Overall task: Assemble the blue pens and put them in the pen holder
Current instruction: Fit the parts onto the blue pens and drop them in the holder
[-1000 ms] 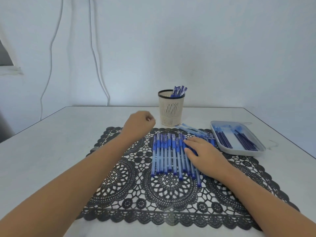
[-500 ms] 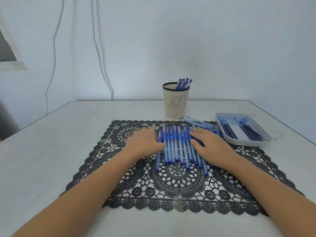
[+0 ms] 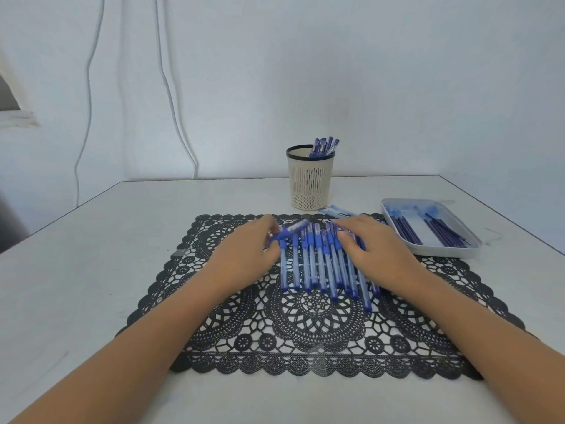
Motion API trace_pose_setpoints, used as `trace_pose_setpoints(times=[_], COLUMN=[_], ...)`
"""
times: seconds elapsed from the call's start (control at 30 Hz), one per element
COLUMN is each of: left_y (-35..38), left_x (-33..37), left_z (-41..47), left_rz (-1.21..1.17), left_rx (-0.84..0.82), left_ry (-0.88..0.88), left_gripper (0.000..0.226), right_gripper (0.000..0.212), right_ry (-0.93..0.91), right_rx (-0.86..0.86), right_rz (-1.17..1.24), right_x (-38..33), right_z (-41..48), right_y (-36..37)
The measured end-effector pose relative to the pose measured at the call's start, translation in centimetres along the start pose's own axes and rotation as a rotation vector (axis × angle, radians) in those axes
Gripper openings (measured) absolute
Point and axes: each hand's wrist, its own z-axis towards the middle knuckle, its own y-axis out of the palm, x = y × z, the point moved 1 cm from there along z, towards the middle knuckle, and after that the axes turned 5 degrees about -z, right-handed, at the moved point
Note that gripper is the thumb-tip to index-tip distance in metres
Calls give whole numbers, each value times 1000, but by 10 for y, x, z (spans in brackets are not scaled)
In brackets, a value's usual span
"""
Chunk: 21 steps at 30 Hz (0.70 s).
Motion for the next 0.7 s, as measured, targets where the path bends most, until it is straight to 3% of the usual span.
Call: trace_pose_setpoints(times=[0.17, 0.27, 0.43, 0.7], left_y=[12, 15, 17, 15], left_x=[-1, -4, -1, 1], left_z=[-6, -6, -8, -9], left_rz=[112, 62, 41, -20], left_rx=[62, 106, 127, 89], left_ry=[357, 424, 485, 539], left_gripper=[22, 23, 35, 35], right_gripper=[41, 39, 18, 36], right_ry=[-290, -425, -503, -419], right_rx=[85, 90, 136, -17], right_rz=[-163, -327, -371, -288], right_x=[-16, -20, -21, -24], right_z=[-6, -7, -3, -6], right_y=[-2, 5, 5, -1])
